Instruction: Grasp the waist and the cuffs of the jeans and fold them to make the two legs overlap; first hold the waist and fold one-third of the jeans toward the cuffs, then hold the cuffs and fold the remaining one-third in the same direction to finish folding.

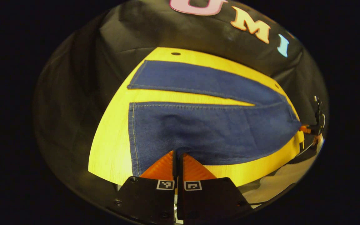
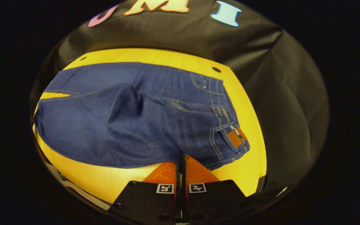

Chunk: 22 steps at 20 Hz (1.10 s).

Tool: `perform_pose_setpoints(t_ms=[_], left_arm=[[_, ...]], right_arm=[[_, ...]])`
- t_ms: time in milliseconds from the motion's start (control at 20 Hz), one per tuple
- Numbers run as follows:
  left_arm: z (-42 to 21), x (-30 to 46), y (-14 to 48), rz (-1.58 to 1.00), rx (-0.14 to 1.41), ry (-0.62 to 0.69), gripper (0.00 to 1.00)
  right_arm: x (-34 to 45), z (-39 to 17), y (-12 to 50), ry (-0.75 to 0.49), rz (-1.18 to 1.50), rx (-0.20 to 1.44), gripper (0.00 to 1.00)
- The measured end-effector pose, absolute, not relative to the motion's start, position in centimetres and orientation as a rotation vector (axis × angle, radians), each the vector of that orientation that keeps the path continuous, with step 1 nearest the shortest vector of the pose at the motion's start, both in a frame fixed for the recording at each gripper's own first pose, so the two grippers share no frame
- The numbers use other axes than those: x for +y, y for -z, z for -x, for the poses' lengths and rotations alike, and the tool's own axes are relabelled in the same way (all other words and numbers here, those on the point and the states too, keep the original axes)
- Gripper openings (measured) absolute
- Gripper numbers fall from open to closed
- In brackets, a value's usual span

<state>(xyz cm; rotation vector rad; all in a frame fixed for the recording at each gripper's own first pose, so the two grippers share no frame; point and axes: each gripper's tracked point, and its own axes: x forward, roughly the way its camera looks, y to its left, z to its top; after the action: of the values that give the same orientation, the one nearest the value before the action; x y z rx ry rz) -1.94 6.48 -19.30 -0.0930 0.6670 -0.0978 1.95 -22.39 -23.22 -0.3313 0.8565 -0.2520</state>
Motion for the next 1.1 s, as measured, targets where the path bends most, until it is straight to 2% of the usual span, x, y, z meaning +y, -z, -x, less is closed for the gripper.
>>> perform_pose_setpoints(t_ms=[100,250,550,700,750,900,950,1100], left_arm=[[1.5,6.6,17.3,0.098,0.589,0.089,0.00],[-0.5,7.2,13.4,0.105,0.486,0.067,0.00],[-7.6,8.5,9.8,0.176,0.343,-0.022,0.00],[-11.5,8.5,8.1,0.152,0.291,-0.078,0.00],[-12.9,8.4,7.4,0.149,0.270,-0.097,0.00],[-16.8,8.4,6.4,0.180,0.241,-0.159,0.00],[-18.1,8.6,6.5,0.186,0.242,-0.180,0.00],[-22.4,9.0,7.9,0.177,0.270,-0.244,0.00]], right_arm=[[-22.1,-3.0,21.6,0.277,0.344,0.803,0.03],[-21.0,-4.0,18.7,0.306,0.343,0.723,0.00],[-20.5,-9.0,15.1,0.313,0.302,0.604,0.03],[-20.3,-12.7,13.9,0.294,0.293,0.561,0.03],[-20.2,-14.2,13.5,0.290,0.282,0.550,0.00],[-19.9,-19.5,12.6,0.267,0.246,0.513,0.02],[-19.8,-21.0,12.8,0.255,0.239,0.513,0.00],[-19.7,-25.9,15.3,0.225,0.238,0.541,0.02]])
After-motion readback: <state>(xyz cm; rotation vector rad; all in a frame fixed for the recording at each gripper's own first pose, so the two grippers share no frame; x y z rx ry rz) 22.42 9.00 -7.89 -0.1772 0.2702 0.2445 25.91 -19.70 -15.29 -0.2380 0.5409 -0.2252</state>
